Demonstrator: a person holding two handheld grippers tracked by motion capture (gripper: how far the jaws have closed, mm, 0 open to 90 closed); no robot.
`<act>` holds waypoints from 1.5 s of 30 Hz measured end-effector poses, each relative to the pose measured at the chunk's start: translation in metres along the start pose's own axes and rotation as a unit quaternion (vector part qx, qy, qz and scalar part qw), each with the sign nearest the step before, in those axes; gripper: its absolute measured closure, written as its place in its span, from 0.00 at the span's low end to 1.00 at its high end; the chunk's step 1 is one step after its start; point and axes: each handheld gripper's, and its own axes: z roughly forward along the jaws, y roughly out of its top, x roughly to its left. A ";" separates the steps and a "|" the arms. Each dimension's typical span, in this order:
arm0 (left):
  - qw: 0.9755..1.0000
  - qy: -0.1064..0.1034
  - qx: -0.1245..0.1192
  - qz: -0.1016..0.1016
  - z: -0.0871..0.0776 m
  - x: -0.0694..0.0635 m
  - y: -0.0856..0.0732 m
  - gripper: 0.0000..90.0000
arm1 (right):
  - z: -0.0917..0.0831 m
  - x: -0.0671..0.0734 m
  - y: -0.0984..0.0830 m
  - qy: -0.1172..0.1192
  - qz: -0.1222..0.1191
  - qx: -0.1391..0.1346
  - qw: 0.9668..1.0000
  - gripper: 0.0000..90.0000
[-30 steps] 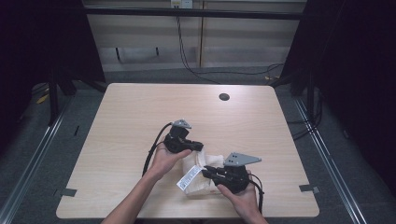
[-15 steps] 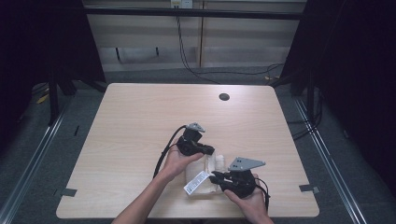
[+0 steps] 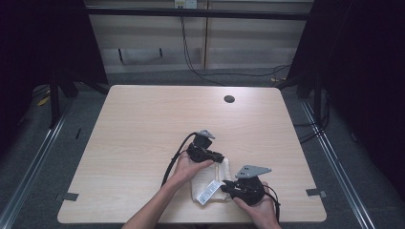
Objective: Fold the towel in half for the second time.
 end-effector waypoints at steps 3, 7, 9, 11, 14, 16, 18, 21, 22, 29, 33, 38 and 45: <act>1.000 -0.006 -0.001 -0.002 0.003 0.001 0.001 0.86 | -0.003 -0.004 -0.002 -0.001 0.011 -0.001 1.000 0.86; 1.000 -0.009 -0.003 -0.010 0.008 0.001 0.003 0.83 | -0.004 -0.008 -0.007 -0.006 0.022 0.013 1.000 0.84; 1.000 -0.012 -0.005 -0.007 0.008 0.001 0.003 0.83 | -0.004 -0.011 -0.009 -0.008 0.029 0.016 0.999 0.82; 1.000 -0.012 -0.004 -0.009 0.009 0.001 0.005 0.82 | -0.006 -0.014 -0.009 -0.012 0.036 0.014 0.999 0.81; 1.000 -0.011 -0.005 -0.011 0.008 0.002 0.007 0.79 | -0.009 -0.018 -0.011 -0.016 0.044 0.015 0.999 0.78; 1.000 -0.007 -0.007 -0.009 0.007 0.002 0.008 0.75 | -0.011 -0.020 -0.011 -0.019 0.050 0.012 0.998 0.75; 1.000 -0.004 -0.011 -0.009 0.005 0.002 0.010 0.70 | -0.013 -0.023 -0.011 -0.020 0.053 0.006 0.998 0.72; 1.000 -0.005 -0.021 -0.005 0.001 0.001 0.010 0.64 | -0.016 -0.026 -0.011 -0.020 0.057 -0.002 0.998 0.67; 1.000 -0.004 -0.023 -0.004 0.000 0.001 0.010 0.63 | -0.018 -0.026 -0.011 -0.022 0.063 -0.002 0.998 0.65; 0.999 0.011 -0.041 0.002 -0.020 0.003 0.006 0.57 | -0.025 -0.029 -0.012 -0.024 0.069 -0.010 0.997 0.55; 0.999 0.020 -0.051 0.002 -0.035 0.004 0.002 0.55 | -0.033 -0.035 -0.008 -0.043 0.089 -0.021 0.995 0.42; 0.998 0.035 -0.058 0.018 -0.058 0.003 -0.001 0.50 | -0.048 -0.047 0.000 -0.079 0.090 -0.057 0.991 0.34; 0.996 0.066 -0.057 0.030 -0.095 0.003 -0.015 0.48 | -0.063 -0.066 0.009 -0.096 0.095 -0.085 0.987 0.32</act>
